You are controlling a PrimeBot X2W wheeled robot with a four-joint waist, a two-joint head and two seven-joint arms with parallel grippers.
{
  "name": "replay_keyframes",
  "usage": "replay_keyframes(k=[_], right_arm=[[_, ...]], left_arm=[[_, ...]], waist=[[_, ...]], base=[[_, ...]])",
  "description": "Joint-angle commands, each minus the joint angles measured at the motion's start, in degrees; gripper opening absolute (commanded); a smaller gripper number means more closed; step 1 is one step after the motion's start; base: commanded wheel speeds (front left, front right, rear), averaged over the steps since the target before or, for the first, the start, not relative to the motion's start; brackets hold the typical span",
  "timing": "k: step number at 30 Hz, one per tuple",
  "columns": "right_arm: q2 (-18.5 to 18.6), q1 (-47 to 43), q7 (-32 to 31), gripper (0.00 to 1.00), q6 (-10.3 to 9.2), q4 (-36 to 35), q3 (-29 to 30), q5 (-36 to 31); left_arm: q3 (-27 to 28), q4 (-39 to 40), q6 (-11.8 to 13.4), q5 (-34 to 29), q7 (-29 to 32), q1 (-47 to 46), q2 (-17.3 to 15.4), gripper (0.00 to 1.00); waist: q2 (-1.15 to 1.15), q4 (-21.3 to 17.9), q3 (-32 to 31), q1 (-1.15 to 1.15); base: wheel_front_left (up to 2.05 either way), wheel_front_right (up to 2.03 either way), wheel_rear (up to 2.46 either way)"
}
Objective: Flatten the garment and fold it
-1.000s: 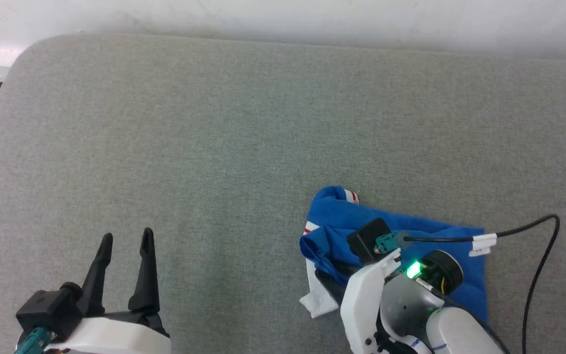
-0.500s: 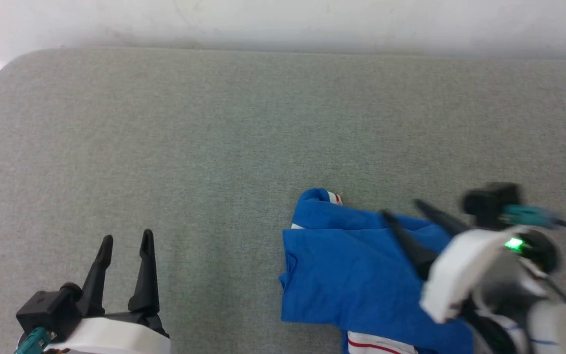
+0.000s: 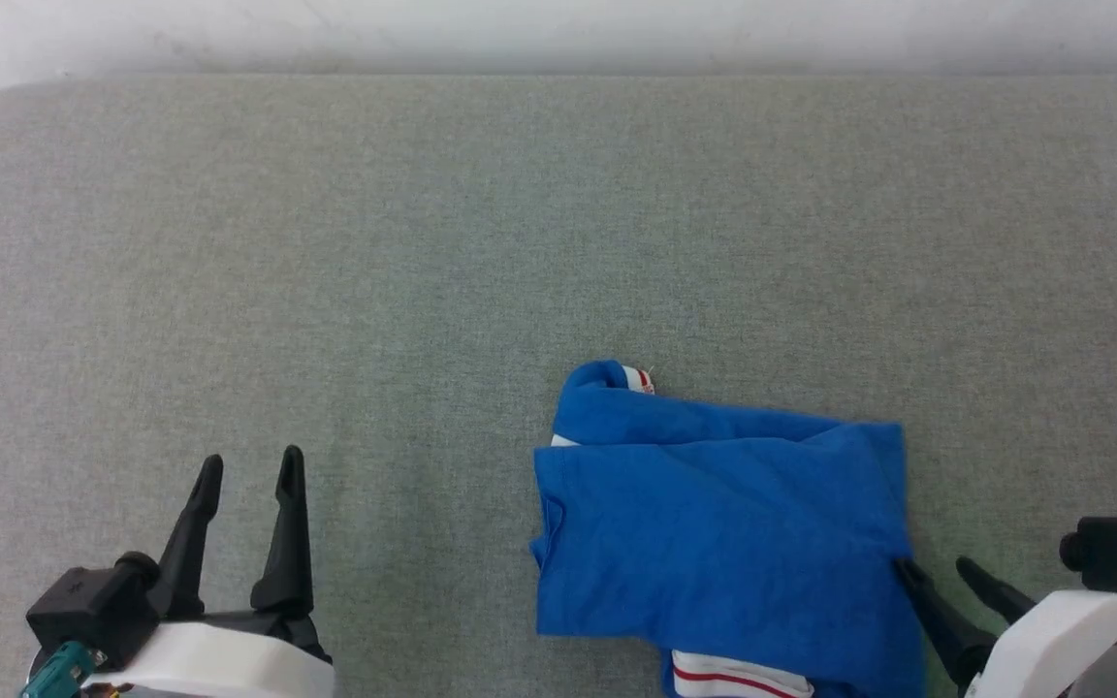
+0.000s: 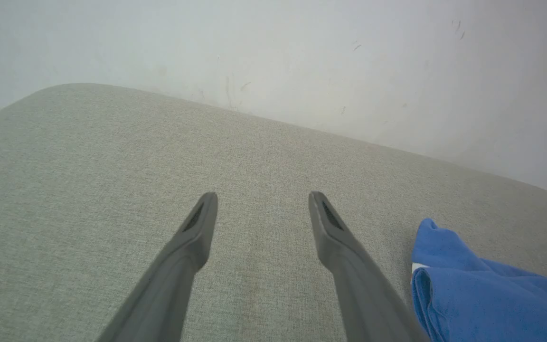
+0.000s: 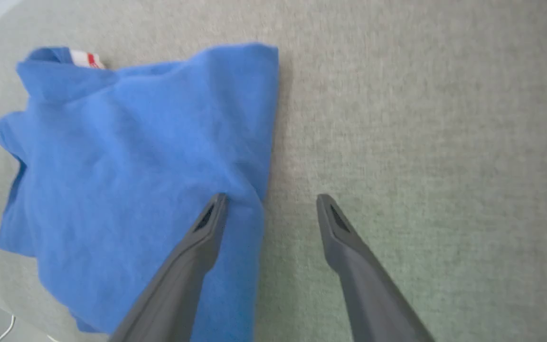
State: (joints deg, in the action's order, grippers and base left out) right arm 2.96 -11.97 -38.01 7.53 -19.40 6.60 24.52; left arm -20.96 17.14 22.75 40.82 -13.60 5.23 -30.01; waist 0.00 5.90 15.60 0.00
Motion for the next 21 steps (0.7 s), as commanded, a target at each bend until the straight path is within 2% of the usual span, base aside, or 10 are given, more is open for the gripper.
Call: replay_keyframes(k=[1, 6, 10, 11, 12, 13, 21], right_arm=[[-0.1, 0.5, 0.6, 1.0, -0.04, 2.4, 0.0, 0.1], [-0.1, 3.0, 0.6, 1.0, -0.04, 10.3, -2.8, 2.1], [-0.1, 4.9, 1.2, 1.0, -0.04, 14.5, -5.5, 1.1], [-0.1, 5.2, 1.3, 0.49, -0.04, 15.1, -5.8, 0.9], [-0.1, 5.5, 1.5, 0.3, -0.04, 15.4, -5.9, 1.0], [-0.1, 5.8, 1.6, 0.0, -0.04, 15.3, -6.1, 0.5], [-0.1, 7.4, 0.6, 0.0, -0.04, 7.7, -4.8, -4.5]], left_arm=[[0.0, 0.2, 0.2, -0.5, 0.2, -1.3, -0.4, 1.0], [0.2, 0.3, 0.2, -0.5, 0.8, -1.5, -1.1, 1.0], [-0.2, 0.3, 0.3, -0.6, 1.3, -1.6, -1.2, 1.0], [-0.3, 0.3, 0.3, -0.7, 1.3, -1.6, -1.2, 1.0], [-0.4, 0.3, 0.4, -0.7, 1.4, -1.6, -1.1, 1.0], [-0.4, 0.3, 0.5, -0.6, 1.4, -1.4, -1.1, 1.0], [0.1, 0.8, 0.8, -0.5, 0.9, -0.6, -1.0, 1.0]], waist=[[0.0, 0.4, 0.2, 0.0], [0.0, 1.0, -0.2, 0.0], [0.0, 1.5, -0.8, 0.0], [0.0, 1.5, -1.0, 0.0], [0.0, 1.5, -1.2, 0.0], [0.0, 1.5, -1.3, 0.0], [0.0, -1.2, -1.6, 0.0]], base=[[0.0, 0.0, 0.0], [0.0, 0.0, 0.0], [0.0, 0.0, 0.0], [0.0, 0.0, 0.0], [0.0, 0.0, 0.0], [0.0, 0.0, 0.0], [0.0, 0.0, 0.0]])
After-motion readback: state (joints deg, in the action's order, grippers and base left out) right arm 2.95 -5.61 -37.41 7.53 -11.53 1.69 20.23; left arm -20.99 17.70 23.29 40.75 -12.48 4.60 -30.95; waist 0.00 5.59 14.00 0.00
